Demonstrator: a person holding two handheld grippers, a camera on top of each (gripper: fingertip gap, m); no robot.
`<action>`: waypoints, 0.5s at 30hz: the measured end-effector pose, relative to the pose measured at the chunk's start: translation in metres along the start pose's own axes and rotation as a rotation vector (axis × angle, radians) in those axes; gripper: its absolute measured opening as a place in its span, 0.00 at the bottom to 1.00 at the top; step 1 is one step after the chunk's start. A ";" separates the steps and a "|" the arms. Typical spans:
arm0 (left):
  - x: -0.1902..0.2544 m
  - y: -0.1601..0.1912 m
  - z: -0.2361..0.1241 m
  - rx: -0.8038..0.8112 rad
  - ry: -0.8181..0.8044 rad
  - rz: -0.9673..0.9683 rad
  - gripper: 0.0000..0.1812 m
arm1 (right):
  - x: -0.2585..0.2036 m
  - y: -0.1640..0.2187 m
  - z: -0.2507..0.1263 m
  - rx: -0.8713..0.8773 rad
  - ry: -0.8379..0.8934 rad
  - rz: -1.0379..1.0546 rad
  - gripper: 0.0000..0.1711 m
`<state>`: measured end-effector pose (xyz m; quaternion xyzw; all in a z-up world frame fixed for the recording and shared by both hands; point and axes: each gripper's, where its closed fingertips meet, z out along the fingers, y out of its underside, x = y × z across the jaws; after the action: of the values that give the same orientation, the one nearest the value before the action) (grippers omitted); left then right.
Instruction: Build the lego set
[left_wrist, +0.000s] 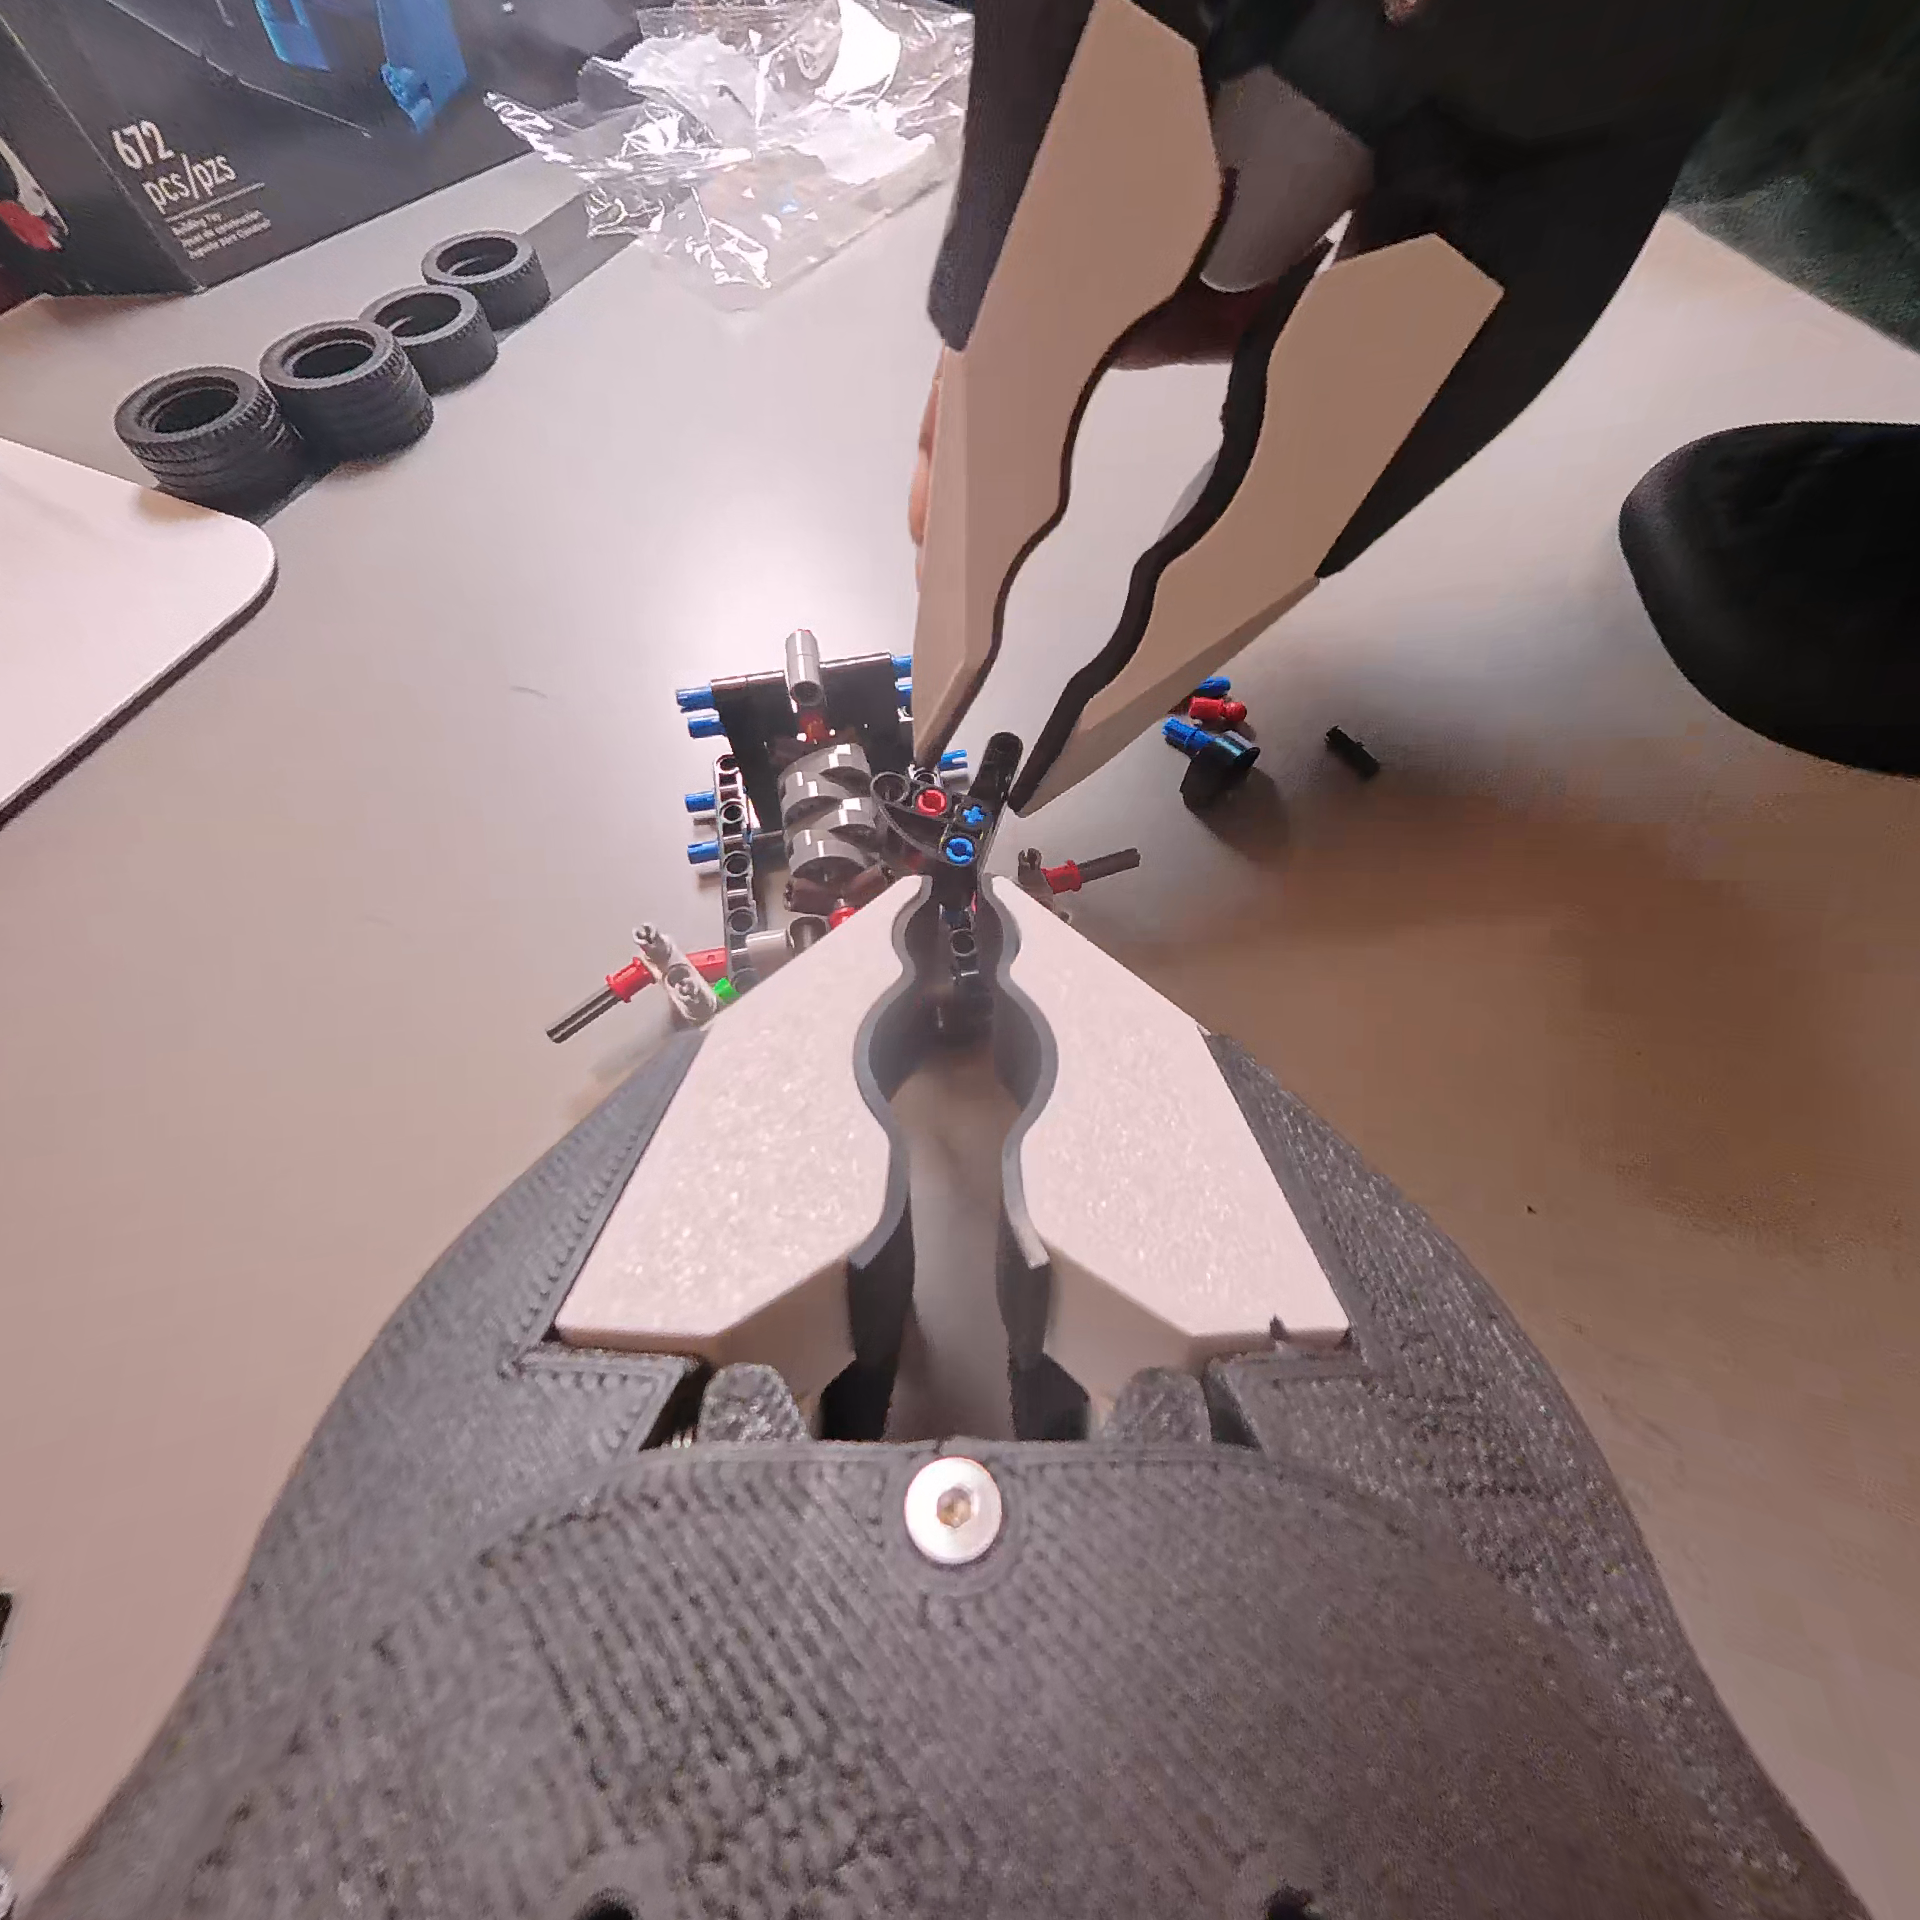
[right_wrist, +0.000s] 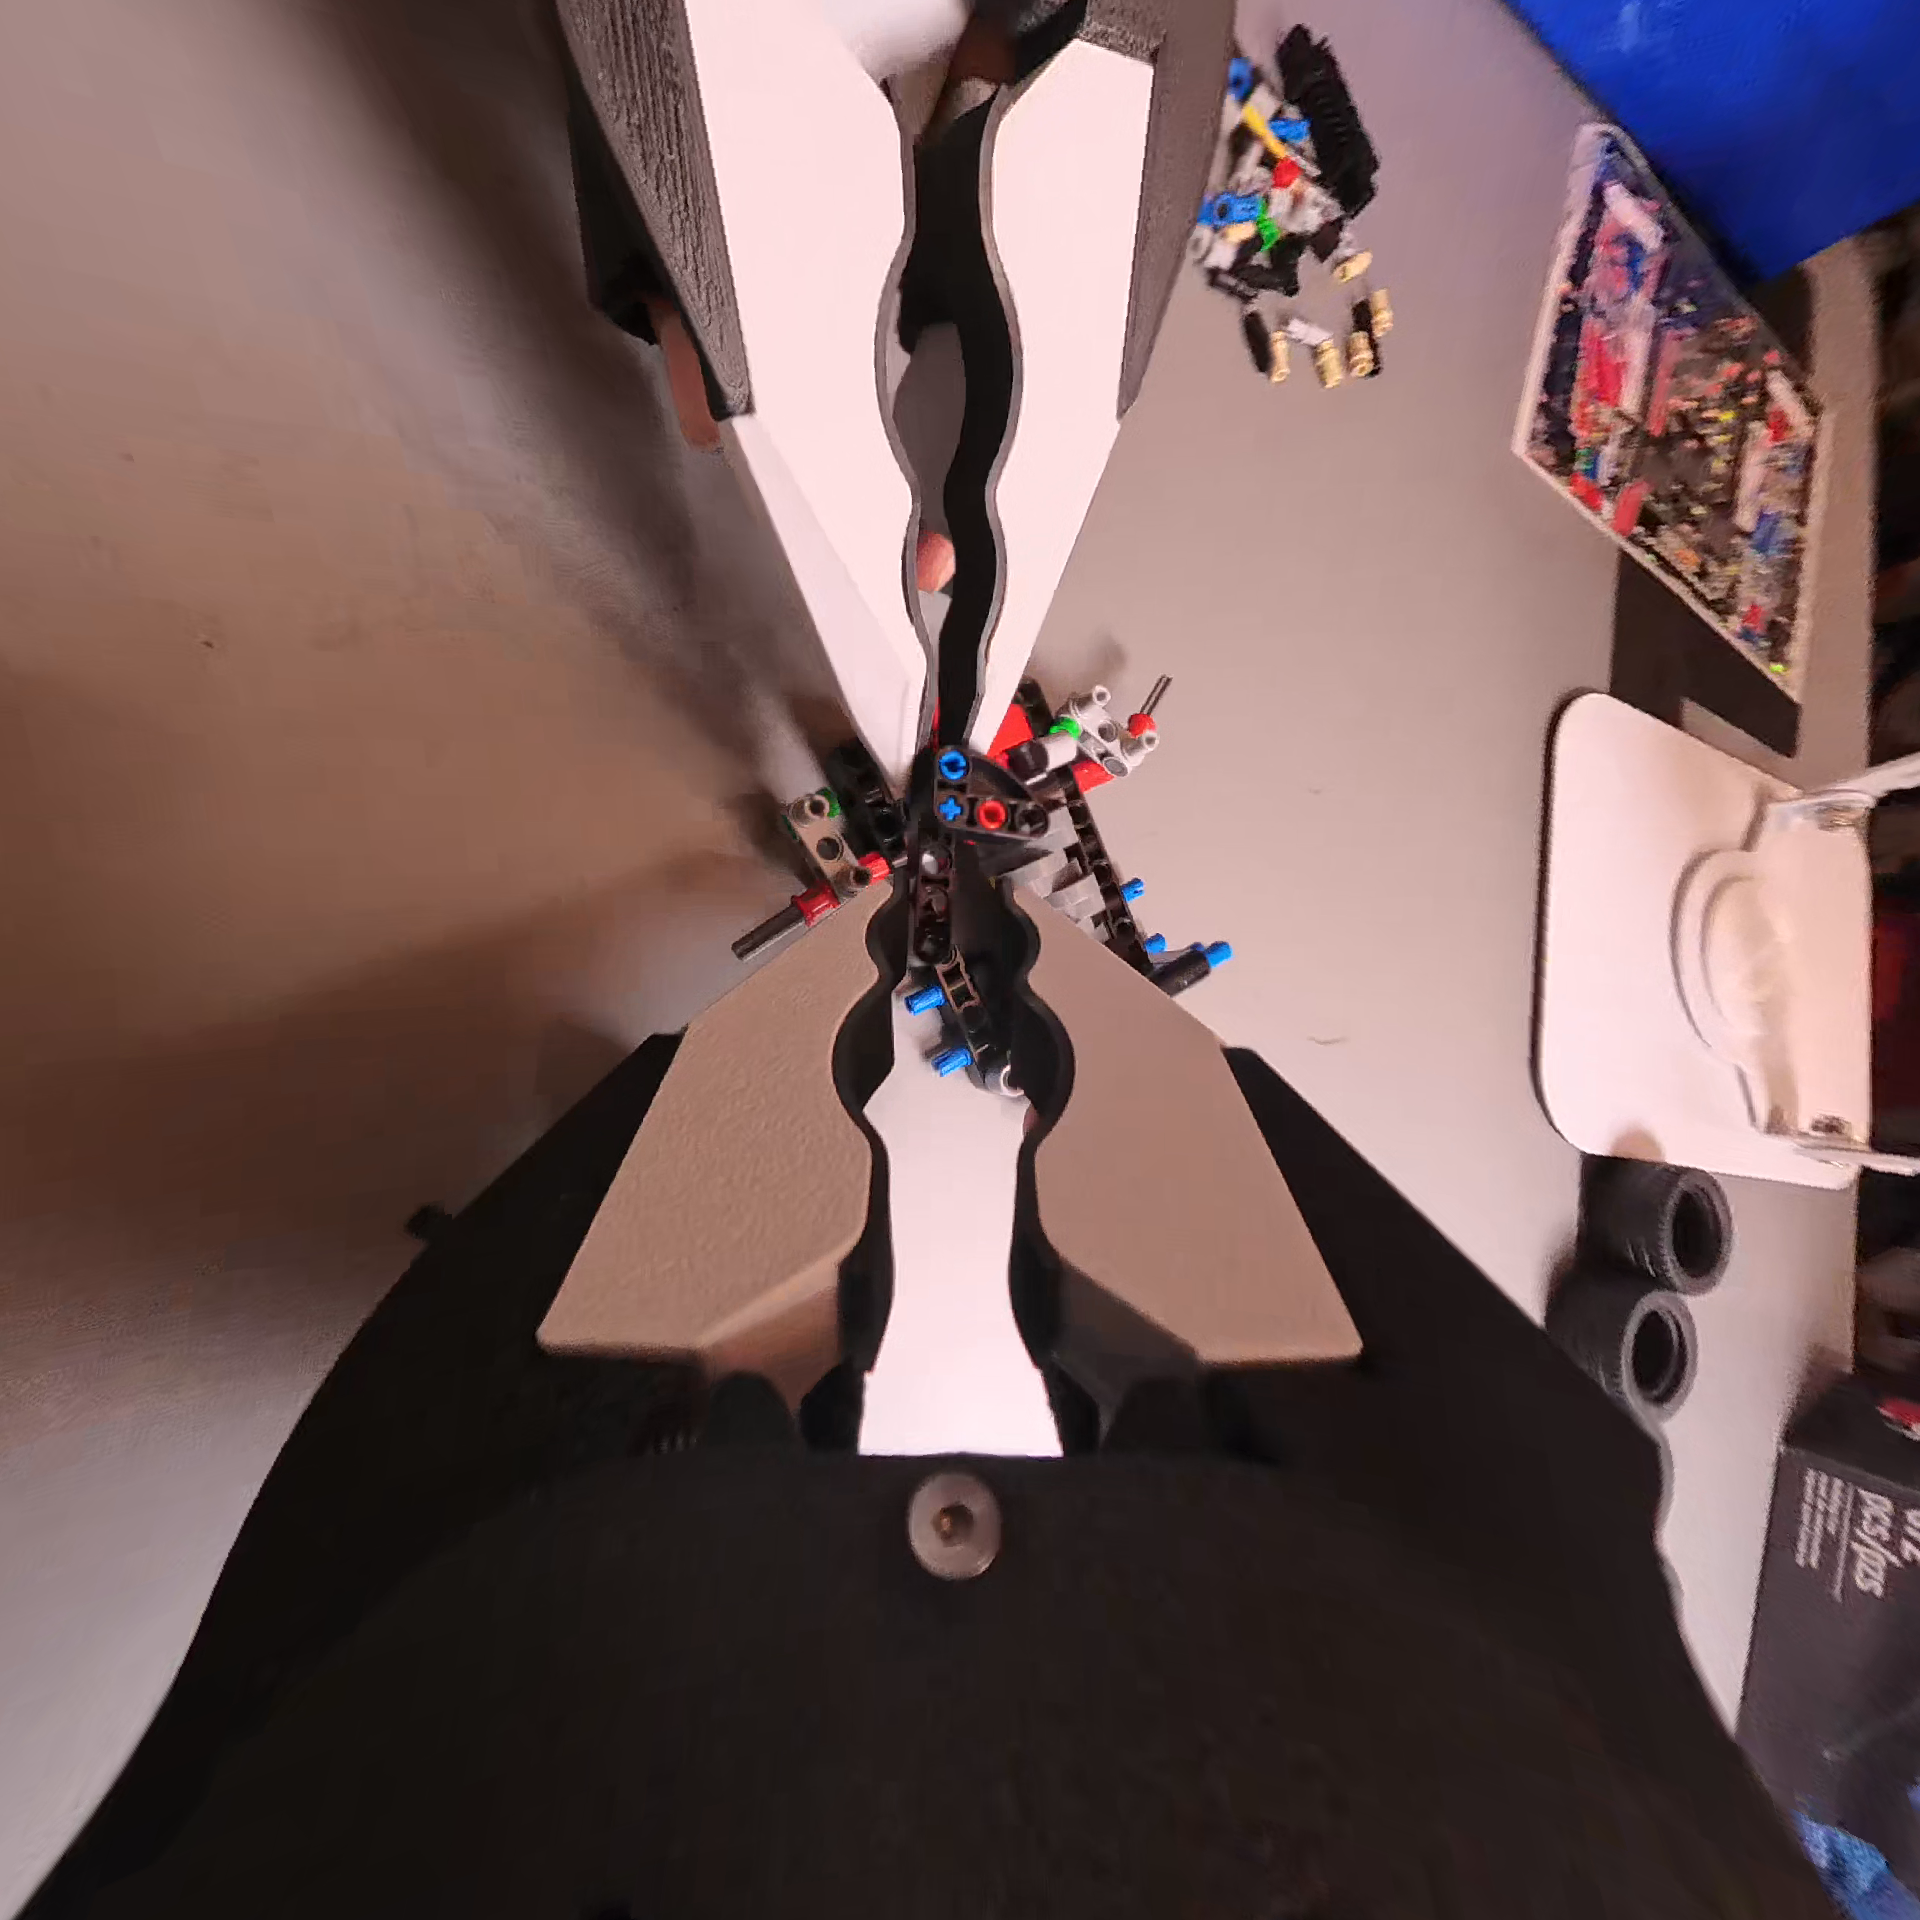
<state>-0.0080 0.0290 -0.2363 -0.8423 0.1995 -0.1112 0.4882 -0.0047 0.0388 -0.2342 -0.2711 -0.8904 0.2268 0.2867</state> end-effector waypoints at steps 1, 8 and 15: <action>0.000 0.000 0.000 0.002 0.001 0.000 0.02 | 0.000 0.000 0.001 -0.012 -0.024 -0.009 0.07; 0.000 0.001 0.000 -0.001 0.010 -0.022 0.03 | -0.004 0.000 0.006 -0.061 -0.118 -0.039 0.03; 0.010 0.011 0.004 -0.090 -0.053 0.089 0.24 | -0.001 0.014 0.002 -0.113 -0.119 -0.017 0.03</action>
<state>-0.0001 0.0232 -0.2482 -0.8564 0.2286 -0.0580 0.4593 -0.0003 0.0480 -0.2445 -0.2653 -0.9196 0.1896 0.2193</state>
